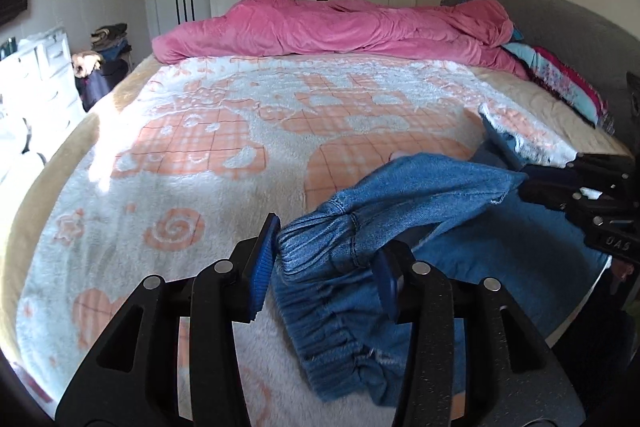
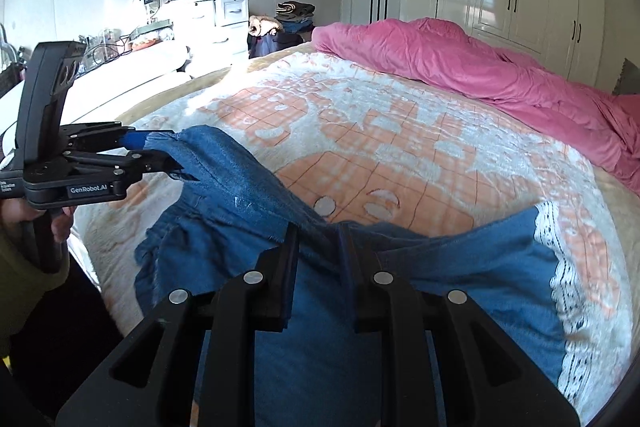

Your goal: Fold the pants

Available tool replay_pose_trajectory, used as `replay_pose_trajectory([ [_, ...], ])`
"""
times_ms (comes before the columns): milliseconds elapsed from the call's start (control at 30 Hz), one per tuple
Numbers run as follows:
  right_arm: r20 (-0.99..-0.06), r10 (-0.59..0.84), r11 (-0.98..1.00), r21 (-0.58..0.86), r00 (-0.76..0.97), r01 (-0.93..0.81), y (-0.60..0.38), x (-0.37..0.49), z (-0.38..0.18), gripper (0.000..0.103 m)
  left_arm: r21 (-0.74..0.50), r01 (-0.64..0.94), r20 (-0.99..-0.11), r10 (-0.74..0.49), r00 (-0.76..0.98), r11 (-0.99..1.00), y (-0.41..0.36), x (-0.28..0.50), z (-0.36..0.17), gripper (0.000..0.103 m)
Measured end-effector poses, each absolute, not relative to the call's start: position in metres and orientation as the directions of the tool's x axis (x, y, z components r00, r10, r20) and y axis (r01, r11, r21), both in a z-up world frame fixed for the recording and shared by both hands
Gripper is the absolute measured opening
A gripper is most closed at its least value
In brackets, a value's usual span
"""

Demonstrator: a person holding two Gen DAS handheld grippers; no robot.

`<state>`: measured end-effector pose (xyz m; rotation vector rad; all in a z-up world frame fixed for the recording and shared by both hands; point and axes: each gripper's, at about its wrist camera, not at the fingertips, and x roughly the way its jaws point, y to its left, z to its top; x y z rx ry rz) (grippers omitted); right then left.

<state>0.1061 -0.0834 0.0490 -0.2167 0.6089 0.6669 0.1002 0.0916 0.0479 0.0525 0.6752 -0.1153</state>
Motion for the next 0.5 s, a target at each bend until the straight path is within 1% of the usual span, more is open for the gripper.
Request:
replay_pose_trajectory([
  [67,-0.586,0.536,0.763,0.029,0.607,-0.646,-0.087,0.098,0.048,0.018,0.042,0.111,-0.627,-0.061,0.777,0.993,0.092,0.090,0.045,0.038],
  [167,-0.594,0.545,0.752,0.034,0.592,-0.658,-0.086,0.086,0.042,0.018,0.024,0.100,-0.657,-0.060,0.751,0.995,0.096,0.082,0.035,0.038],
  [267,-0.598,0.534,0.747,0.002,0.598,-0.665,-0.085,0.075,0.035,0.018,0.029,0.112,-0.648,-0.067,0.759,0.993,0.090,0.070,0.033,0.038],
  [300,-0.592,0.525,0.749,-0.019,0.611,-0.662,-0.086,0.072,0.035,0.020,0.030,0.113,-0.648,-0.066,0.758,0.993,0.088,0.067,0.032,0.038],
  [367,-0.606,0.498,0.740,-0.077,0.620,-0.669,-0.084,0.071,0.032,0.033,0.039,0.109,-0.652,-0.057,0.756,0.993,0.085,0.065,0.031,0.038],
  [433,-0.597,0.441,0.739,-0.182,0.670,-0.649,-0.079,0.067,0.030,0.048,0.037,0.104,-0.649,-0.055,0.758,0.994,0.085,0.065,0.032,0.038],
  [500,-0.584,0.412,0.716,-0.267,0.699,-0.645,-0.074,0.065,0.028,0.056,0.024,0.098,-0.652,-0.059,0.756,0.995,0.087,0.066,0.031,0.038],
])
